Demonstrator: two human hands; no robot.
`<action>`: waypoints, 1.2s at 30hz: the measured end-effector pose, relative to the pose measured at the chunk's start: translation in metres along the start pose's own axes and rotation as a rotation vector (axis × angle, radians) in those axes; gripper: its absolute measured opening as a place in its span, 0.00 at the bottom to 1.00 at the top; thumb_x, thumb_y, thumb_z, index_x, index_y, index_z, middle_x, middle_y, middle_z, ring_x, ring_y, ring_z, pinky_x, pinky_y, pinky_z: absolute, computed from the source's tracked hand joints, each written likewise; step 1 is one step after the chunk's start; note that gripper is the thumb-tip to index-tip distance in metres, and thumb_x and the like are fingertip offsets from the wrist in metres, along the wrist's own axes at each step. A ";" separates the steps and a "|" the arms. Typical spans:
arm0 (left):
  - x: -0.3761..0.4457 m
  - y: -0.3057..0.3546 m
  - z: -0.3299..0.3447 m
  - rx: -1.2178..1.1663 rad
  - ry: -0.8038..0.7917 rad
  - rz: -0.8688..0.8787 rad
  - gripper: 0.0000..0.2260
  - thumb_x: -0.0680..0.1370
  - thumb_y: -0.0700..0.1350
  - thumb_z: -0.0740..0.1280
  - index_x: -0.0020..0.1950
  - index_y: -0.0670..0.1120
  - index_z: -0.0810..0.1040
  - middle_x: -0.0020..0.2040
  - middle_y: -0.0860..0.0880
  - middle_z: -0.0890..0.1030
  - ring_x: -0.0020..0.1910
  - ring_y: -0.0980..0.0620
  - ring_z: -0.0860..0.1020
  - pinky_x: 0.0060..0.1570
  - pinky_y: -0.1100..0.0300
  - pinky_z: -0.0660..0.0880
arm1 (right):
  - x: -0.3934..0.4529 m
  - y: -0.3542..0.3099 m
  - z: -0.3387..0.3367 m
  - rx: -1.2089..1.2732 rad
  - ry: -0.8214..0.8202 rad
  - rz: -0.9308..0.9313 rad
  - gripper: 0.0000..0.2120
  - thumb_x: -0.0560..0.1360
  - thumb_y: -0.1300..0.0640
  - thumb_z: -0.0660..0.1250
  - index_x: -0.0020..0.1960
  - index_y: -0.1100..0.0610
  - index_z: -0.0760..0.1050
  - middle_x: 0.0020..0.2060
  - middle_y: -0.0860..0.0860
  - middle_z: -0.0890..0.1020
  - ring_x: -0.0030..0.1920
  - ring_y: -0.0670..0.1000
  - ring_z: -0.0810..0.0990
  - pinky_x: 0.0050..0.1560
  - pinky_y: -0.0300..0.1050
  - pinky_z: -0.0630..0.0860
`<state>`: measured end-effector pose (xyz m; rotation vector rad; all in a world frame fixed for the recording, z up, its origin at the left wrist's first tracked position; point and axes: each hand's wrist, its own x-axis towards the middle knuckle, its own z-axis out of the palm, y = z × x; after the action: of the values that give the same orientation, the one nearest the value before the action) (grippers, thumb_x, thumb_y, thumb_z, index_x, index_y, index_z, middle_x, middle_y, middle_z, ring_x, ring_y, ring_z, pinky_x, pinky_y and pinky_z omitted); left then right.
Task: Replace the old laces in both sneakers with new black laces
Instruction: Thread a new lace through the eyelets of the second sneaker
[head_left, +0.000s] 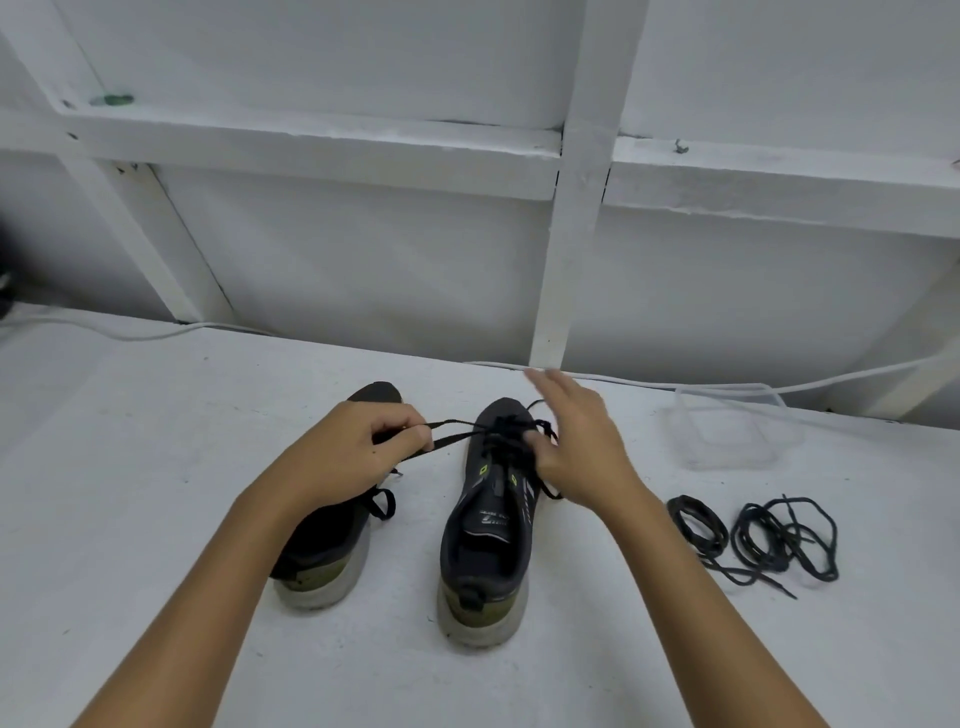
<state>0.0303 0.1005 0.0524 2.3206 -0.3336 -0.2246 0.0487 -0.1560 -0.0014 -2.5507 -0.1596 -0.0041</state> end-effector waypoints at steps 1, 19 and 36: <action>0.002 0.004 0.002 0.005 -0.006 0.016 0.09 0.80 0.52 0.65 0.43 0.57 0.82 0.38 0.50 0.80 0.38 0.47 0.78 0.41 0.54 0.74 | -0.002 -0.011 -0.002 0.062 -0.014 -0.140 0.31 0.78 0.53 0.69 0.78 0.44 0.64 0.77 0.46 0.67 0.76 0.51 0.62 0.73 0.51 0.65; 0.007 0.009 0.008 0.005 -0.015 0.060 0.10 0.83 0.52 0.62 0.47 0.58 0.82 0.31 0.47 0.72 0.30 0.55 0.68 0.35 0.59 0.67 | 0.003 -0.034 -0.002 0.070 -0.098 -0.322 0.11 0.79 0.48 0.68 0.61 0.42 0.80 0.47 0.37 0.82 0.54 0.46 0.76 0.53 0.49 0.76; 0.008 -0.011 0.051 -0.212 0.184 -0.244 0.07 0.80 0.51 0.67 0.47 0.52 0.84 0.37 0.57 0.81 0.33 0.59 0.76 0.34 0.68 0.72 | -0.003 -0.016 0.008 0.142 0.253 0.242 0.23 0.77 0.49 0.72 0.70 0.50 0.71 0.61 0.48 0.77 0.60 0.52 0.77 0.53 0.47 0.72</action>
<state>0.0267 0.0711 0.0091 2.1477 0.0640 -0.1556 0.0442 -0.1390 0.0005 -2.3863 0.2385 -0.2132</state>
